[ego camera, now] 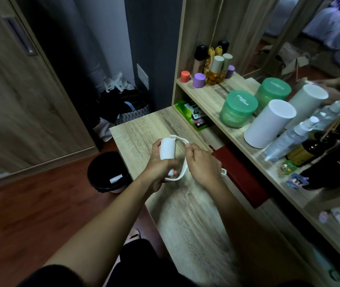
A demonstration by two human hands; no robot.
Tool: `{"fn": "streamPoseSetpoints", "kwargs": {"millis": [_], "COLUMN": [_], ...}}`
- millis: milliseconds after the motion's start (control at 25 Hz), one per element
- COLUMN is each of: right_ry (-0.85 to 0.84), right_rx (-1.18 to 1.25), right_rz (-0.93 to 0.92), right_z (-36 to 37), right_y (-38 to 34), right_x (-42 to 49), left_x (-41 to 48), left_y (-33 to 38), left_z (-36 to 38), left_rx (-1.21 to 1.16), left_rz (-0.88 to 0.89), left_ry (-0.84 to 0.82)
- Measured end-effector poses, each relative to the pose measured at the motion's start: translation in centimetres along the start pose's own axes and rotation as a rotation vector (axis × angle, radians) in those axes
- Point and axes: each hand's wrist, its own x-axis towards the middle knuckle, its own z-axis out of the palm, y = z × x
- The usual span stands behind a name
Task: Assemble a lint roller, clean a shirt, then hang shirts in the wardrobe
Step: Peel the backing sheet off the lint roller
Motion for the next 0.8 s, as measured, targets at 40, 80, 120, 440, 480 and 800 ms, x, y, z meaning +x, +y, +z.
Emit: {"fn": "streamPoseSetpoints", "kwargs": {"millis": [40, 80, 120, 440, 480, 800], "right_ry": [0.0, 0.0, 0.003, -0.001, 0.004, 0.004], "right_rx": [0.01, 0.019, 0.025, 0.031, 0.026, 0.007], "right_rz": [0.012, 0.02, 0.026, 0.05, 0.05, 0.05], "right_z": [0.09, 0.19, 0.3, 0.75, 0.7, 0.81], "right_y": [-0.08, -0.18, -0.27, -0.7, -0.77, -0.64], "right_x": [-0.06, -0.08, -0.11, -0.22, -0.24, -0.29], "left_x": [-0.11, -0.19, -0.29, -0.3, -0.23, -1.02], "left_y": [0.06, 0.12, 0.2, -0.25, -0.24, 0.32], "left_z": [0.02, 0.03, 0.01, -0.82, -0.9, -0.51], "left_rx": [0.013, 0.022, 0.032, 0.11, 0.113, 0.225], "left_rz": [-0.001, -0.001, 0.001, 0.018, 0.024, 0.072], "left_ry": [0.008, 0.017, 0.022, 0.058, 0.056, 0.045]}}
